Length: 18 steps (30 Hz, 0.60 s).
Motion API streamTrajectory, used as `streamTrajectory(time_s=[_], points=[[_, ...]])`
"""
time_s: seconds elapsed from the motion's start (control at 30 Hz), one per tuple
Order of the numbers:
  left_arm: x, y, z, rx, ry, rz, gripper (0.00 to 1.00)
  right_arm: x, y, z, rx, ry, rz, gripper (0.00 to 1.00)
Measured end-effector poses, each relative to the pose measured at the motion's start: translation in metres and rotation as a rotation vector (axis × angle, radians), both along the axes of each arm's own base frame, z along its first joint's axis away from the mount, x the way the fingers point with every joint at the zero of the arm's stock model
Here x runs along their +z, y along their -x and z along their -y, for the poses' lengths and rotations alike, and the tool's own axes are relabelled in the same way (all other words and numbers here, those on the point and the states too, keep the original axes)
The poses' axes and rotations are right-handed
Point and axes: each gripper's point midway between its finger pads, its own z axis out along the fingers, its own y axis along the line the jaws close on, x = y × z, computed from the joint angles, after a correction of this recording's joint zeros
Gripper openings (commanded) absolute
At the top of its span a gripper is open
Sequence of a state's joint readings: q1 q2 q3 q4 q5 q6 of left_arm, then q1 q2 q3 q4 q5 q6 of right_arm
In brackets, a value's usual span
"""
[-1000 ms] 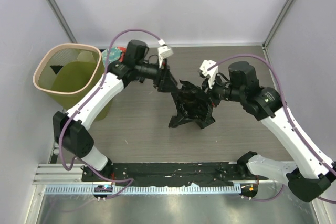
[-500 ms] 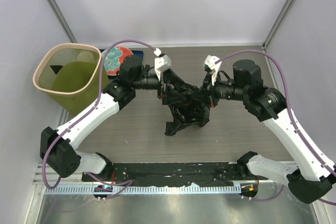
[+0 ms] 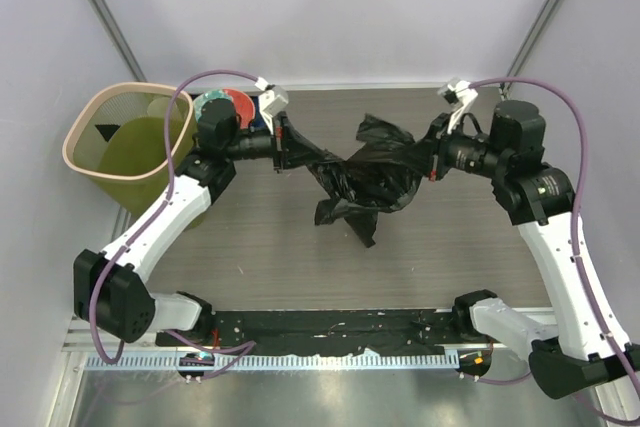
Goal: Put the trash bags into the trash bin
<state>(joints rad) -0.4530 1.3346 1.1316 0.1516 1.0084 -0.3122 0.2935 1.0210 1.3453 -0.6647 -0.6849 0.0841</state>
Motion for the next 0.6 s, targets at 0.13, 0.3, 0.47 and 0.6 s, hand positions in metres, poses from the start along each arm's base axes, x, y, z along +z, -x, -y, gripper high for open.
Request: streamTrajectory(time_s=[0.13, 0.3, 0.47, 0.6], points=[[-0.017, -0.02, -0.024, 0.095, -0.028, -0.058, 0.0, 0.009, -0.006, 0.02, -0.073, -0.035, -0.002, 0.2], [-0.03, -0.017, -0.027, 0.097, -0.051, -0.106, 0.0, 0.013, -0.003, 0.019, -0.04, -0.065, -0.025, 0.01], [-0.027, -0.012, -0.023, 0.072, -0.043, -0.101, 0.3, 0.015, 0.0, 0.011, 0.021, -0.092, -0.041, 0.01], [-0.021, -0.004, -0.017, 0.03, -0.035, -0.072, 1.0, 0.021, 0.004, 0.006, 0.072, -0.12, -0.032, 0.01]])
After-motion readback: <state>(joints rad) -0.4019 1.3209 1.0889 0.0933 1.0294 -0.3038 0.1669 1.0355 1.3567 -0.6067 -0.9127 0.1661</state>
